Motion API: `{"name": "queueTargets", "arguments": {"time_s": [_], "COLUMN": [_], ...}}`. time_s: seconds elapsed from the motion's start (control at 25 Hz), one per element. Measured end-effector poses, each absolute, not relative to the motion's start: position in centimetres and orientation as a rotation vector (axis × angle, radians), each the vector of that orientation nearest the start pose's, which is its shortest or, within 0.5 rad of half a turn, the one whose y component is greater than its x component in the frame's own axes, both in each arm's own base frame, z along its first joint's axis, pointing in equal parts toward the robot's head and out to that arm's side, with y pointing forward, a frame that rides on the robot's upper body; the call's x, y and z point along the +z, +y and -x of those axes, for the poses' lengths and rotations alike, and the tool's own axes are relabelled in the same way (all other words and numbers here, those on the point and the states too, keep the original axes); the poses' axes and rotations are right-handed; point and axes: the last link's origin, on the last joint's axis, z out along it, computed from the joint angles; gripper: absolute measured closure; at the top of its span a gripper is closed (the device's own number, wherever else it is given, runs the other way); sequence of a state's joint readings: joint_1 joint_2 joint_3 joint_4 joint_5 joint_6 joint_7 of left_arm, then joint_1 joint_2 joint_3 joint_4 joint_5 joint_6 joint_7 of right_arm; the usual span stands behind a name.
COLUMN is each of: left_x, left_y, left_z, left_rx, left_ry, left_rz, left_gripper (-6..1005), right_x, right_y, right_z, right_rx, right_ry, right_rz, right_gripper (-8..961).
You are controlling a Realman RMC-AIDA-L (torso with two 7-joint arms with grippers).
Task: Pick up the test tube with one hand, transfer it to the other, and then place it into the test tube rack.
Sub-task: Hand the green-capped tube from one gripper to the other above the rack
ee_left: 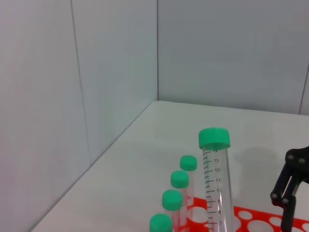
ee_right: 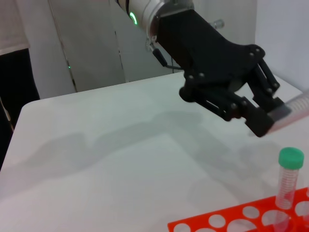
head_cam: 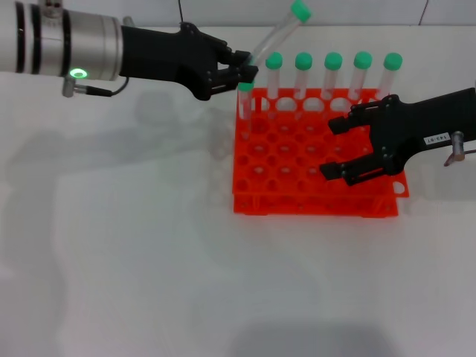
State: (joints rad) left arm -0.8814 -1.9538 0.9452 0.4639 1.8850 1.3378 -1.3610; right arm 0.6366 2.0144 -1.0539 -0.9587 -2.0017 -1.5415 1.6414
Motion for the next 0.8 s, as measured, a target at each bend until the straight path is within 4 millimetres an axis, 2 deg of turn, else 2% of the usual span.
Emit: {"name": "queueTargets", "arguments": {"time_s": [0.36, 0.6, 0.8], "left_x": [-2.6, -3.1, -3.1], "left_y": [41.7, 41.6, 41.6], "left_z": [16.3, 16.1, 16.1], "left_rx": [-0.501, -0.499, -0.498], "left_ry": [-0.199, -0.194, -0.195], "left_rz": [2.852, 2.854, 2.853], "left_gripper": [755, 749, 745], "right_x": [1.5, 1.8, 2.7], "right_y": [37.0, 37.6, 38.8], "right_z": [-18.6, -18.2, -17.9], "right_rx": [0.374, 0.435, 0.513], "right_ry": [0.323, 0.353, 0.463], "right_rz": [2.94, 2.892, 2.788], "right_gripper": [197, 199, 201]}}
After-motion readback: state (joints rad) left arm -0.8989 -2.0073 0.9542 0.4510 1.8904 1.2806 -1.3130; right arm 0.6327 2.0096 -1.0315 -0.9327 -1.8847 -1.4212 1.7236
